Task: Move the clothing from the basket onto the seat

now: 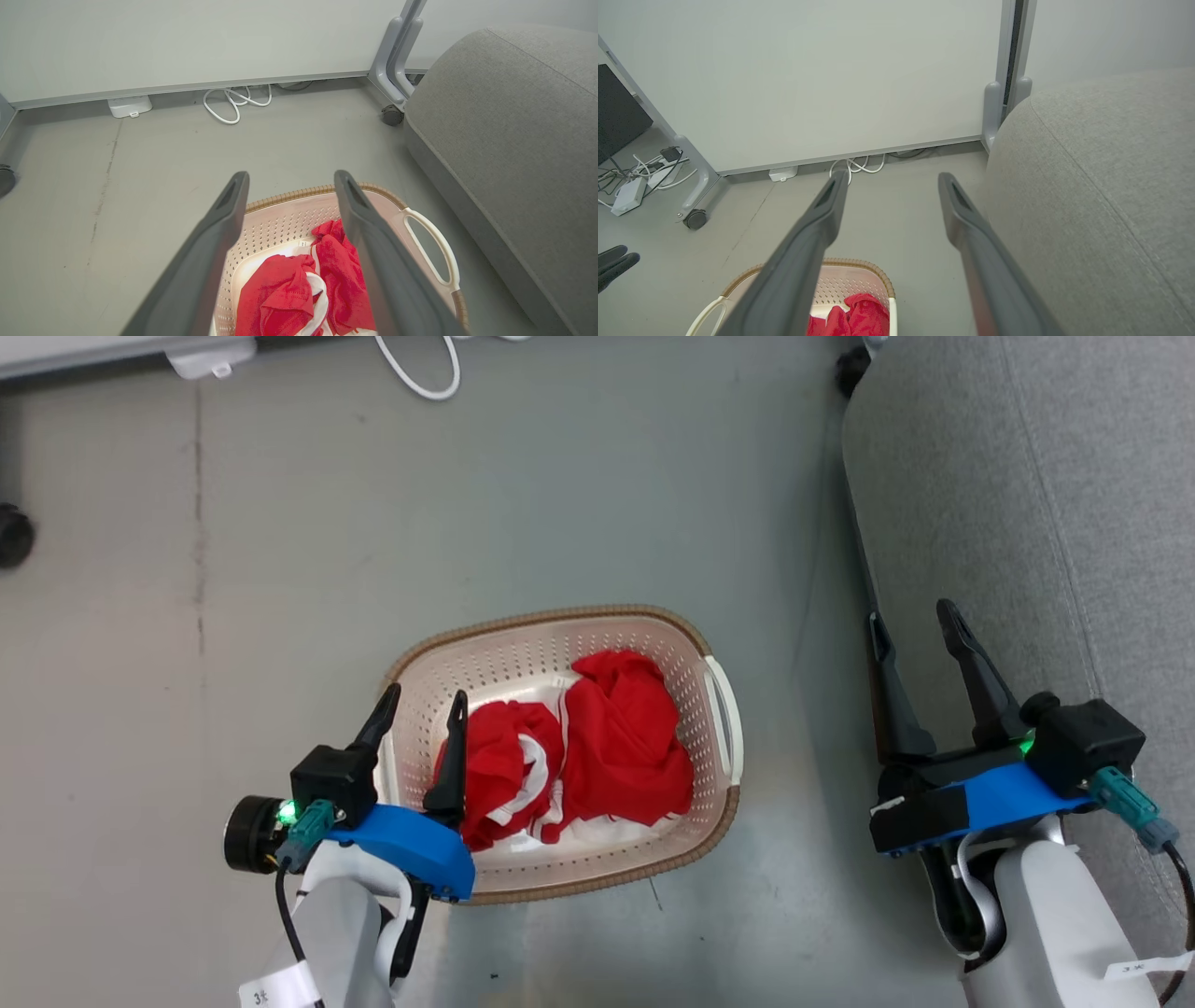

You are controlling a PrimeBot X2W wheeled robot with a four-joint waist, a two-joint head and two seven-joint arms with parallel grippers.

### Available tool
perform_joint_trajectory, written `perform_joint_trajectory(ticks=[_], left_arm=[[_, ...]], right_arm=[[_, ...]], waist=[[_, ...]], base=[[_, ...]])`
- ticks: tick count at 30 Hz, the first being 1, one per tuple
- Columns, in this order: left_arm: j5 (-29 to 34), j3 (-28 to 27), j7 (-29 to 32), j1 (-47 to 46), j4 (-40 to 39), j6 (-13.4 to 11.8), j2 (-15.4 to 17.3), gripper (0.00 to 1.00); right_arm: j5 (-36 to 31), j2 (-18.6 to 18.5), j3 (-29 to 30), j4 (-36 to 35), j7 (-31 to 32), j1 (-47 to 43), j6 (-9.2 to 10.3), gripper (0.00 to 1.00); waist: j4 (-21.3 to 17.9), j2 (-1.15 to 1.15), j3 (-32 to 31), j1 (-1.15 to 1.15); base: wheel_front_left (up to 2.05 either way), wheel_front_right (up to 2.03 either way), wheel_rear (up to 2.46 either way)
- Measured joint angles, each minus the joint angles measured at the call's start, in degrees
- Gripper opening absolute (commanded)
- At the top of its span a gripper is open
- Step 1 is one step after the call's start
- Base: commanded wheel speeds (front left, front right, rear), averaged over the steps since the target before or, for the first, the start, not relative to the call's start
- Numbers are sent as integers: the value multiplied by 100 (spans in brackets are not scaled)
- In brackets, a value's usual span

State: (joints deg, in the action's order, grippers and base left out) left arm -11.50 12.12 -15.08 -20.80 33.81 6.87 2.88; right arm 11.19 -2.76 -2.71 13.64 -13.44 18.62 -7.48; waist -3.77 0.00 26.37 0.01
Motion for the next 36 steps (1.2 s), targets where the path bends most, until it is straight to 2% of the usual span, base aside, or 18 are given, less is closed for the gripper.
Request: perform_joint_trajectory(ticks=[13,24,28,36], left_arm=[[167,24,1,-1005,1313,22,335,100],[158,-58,4,-1699,2448,-85,667,100],[80,-164,11,-2022,2641,-220,764,100],[83,-180,291,-2388,3127,-698,803,100]], right_arm=[[404,-7,-611,-29,-136,499,0,100],[822,-8,-840,-210,-156,579,0,100],[920,-7,-962,-312,-158,616,0,100],[1034,-8,-1114,-377,-158,700,0,100]], waist=[[-671,0,1297,0],[-1332,0,2003,0],[-1475,0,2207,-1],[-1636,0,2455,-1]], base=[[0,0,0],[0,0,0],[0,0,0],[0,0,0]])
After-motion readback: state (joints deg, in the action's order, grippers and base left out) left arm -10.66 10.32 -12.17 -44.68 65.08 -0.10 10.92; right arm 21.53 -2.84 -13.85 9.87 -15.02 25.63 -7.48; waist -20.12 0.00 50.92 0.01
